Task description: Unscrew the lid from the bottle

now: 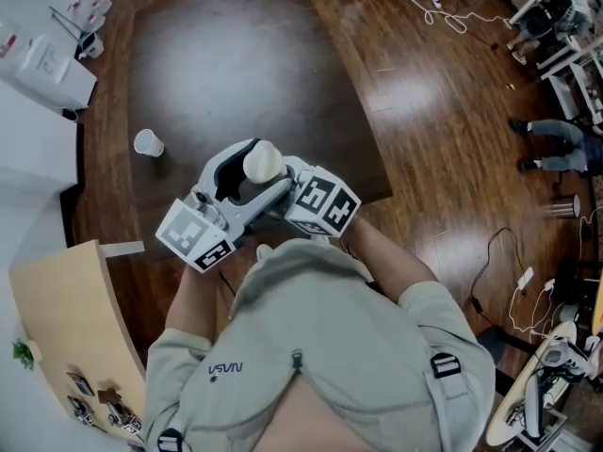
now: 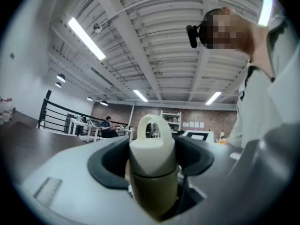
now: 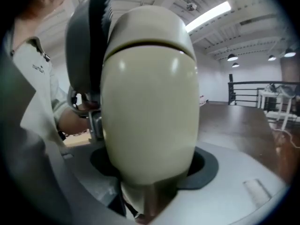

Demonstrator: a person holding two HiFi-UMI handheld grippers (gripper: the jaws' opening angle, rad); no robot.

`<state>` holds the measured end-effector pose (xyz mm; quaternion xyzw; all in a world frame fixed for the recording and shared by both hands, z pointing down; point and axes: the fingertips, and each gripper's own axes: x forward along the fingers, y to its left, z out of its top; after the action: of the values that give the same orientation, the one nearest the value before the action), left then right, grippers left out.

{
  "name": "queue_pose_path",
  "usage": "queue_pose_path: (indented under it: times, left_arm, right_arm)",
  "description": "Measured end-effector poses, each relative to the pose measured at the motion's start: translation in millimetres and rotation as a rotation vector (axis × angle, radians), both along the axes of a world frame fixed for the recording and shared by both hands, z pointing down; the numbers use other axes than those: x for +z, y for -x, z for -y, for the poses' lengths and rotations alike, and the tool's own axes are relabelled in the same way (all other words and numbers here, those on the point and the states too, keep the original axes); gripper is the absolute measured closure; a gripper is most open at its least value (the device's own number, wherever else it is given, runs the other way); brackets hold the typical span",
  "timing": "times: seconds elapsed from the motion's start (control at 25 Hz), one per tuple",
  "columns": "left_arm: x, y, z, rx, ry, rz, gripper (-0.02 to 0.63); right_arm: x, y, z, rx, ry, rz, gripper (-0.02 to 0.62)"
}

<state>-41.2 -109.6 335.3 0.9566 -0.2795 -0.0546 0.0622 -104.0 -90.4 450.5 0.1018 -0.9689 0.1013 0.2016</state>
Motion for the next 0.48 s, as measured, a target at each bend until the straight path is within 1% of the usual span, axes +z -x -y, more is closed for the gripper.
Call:
queue_pose_path:
  times: [0.08,0.16,0.24,0.36,0.48]
  left_arm:
    - [-2.1,0.1,5.3,-0.064,-0.007,0.009,0.299]
    - [0.1,2.3,9.4,-0.130,-0.014,0.009,0.299]
    - [5.1,4.2,11.3,-0.183,-0.018,-0.007,0.302]
    - [13.4,4.3,11.2,-0.233,-0.014,-0.038,0.304]
    - [18.0,0.3,10.2,-0.243,0.001,-0.044,0.304]
  right_arm:
    - [0.5,-1.4,14.6,0.117,-0.059,-0.024,0.295]
    - [1.0,-2.9,25.0,0.222,-0.091,-0.041,0.295]
    - [3.1,-5.6,31.5,0.301,-0.113,-0.049,0.295]
    - [7.2,-11.4,36.1,0.377,-0.139,-0.055,0.295]
    - [11.4,-16.7,36.5,0.412,-0.143,-0.058,0.295]
